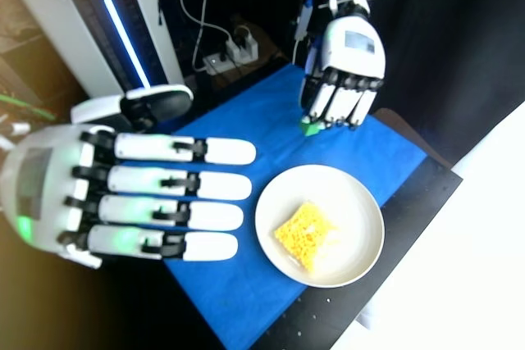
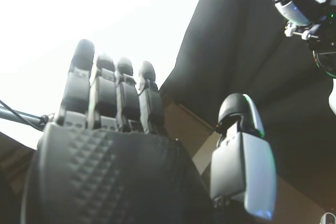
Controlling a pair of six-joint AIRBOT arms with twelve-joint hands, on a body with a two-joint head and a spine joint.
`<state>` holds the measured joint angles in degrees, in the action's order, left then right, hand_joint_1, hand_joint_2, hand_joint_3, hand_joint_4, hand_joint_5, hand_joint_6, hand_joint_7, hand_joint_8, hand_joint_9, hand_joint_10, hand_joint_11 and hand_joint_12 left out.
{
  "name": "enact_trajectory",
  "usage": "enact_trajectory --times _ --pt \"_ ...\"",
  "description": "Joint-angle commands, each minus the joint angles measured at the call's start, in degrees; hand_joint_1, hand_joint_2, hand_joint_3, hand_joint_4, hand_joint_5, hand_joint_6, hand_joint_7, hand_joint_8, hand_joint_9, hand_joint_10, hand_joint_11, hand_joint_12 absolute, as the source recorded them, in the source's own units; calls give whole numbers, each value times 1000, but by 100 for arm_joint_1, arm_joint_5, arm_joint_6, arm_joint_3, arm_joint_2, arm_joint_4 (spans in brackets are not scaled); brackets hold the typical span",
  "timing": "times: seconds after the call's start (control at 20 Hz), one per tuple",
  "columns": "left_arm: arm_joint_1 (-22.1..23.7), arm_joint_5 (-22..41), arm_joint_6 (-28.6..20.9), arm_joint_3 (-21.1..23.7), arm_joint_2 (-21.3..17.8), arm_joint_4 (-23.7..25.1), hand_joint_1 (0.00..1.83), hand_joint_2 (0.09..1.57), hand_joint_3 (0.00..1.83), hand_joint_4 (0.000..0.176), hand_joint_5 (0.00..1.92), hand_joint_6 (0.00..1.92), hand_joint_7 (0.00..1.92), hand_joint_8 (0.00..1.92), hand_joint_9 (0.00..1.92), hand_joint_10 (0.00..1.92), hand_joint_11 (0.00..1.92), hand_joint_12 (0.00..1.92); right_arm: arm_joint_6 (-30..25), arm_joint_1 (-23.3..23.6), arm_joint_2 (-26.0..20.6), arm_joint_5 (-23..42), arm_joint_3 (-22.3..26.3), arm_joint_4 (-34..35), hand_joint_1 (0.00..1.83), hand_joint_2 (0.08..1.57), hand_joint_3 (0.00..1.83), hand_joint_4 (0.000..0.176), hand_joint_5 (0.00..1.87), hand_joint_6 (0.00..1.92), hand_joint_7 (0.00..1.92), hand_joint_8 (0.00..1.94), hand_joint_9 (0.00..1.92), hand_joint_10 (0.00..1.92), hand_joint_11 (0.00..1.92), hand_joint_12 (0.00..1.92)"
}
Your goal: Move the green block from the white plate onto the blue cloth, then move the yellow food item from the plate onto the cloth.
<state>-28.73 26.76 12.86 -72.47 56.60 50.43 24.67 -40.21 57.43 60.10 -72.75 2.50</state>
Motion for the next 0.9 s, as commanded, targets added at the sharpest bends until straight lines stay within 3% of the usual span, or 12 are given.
enact_trajectory --times 0.0,0.05,0.1,0.15,0.25,0.3,0.35,0.55,0.65,0.75,0.8,0.85 --pt "-5 347 -50 38 -36 -146 1279 1089 0 0 1066 588 1041 1143 1013 1198 898 1587 -27 81 -7 688 -16 131 241 1092 9 23 247 2 172 0 135 0 39 417" --pt "-38 335 -50 58 -51 -128 1279 1089 0 0 1066 588 1041 1143 1013 1198 898 1587 -27 80 -7 688 -16 131 241 1092 9 23 247 2 172 0 135 0 39 417" --pt "-72 329 -50 74 -58 -117 1209 1064 0 0 1099 716 983 1140 1042 1490 1023 1772 -27 80 -4 688 -16 131 250 1062 0 32 254 4 176 1 137 1 36 416" --pt "-105 320 -50 84 -59 -106 1209 1064 0 0 1099 716 983 1140 1042 1490 1023 1772 -27 80 -2 688 -16 131 250 1062 0 32 254 4 176 1 137 1 36 416" --pt "-123 290 -50 90 -28 -58 1187 1063 0 0 1090 777 936 1282 1045 1742 1103 1912 -27 80 7 687 -18 131 275 1077 2 21 257 3 189 5 140 1 22 415" --pt "-133 264 -51 90 18 -3 1182 1069 0 0 1076 803 922 1211 985 1645 1015 1860 -27 80 14 687 -18 131 270 1097 10 19 249 0 178 0 123 0 12 413" --pt "-153 258 -51 90 49 27 1267 1096 0 0 1082 578 992 1210 916 1403 882 1717 -27 80 15 687 -18 130 232 1112 10 25 249 4 178 2 134 5 37 424" --pt "-289 284 -58 90 177 58 1245 1088 0 0 1076 689 1011 1078 974 744 771 1217 -27 80 16 687 -17 130 230 1132 10 46 241 1 176 3 133 3 35 416" --pt "-309 288 -61 86 221 58 1249 1092 0 0 1070 686 1002 1108 963 739 725 1259 -27 80 16 687 -16 129 212 1143 10 58 249 3 187 5 151 8 55 424" --pt "-314 286 -61 78 252 58 1245 1091 1 0 1065 708 1004 1096 965 744 730 1235 -27 80 16 687 -15 129 201 1120 0 55 240 0 188 4 151 6 56 423" --pt "-315 282 -61 77 263 67 1237 1101 1 0 1055 736 970 1138 904 761 639 1307 -27 80 20 687 -15 128 212 1125 0 41 232 0 186 3 147 4 56 426" --pt "-315 282 -61 76 270 83 1226 1109 2 0 1024 810 955 1134 864 722 608 1274 -27 80 20 687 -15 128 192 1104 0 49 222 0 181 0 146 3 58 426"
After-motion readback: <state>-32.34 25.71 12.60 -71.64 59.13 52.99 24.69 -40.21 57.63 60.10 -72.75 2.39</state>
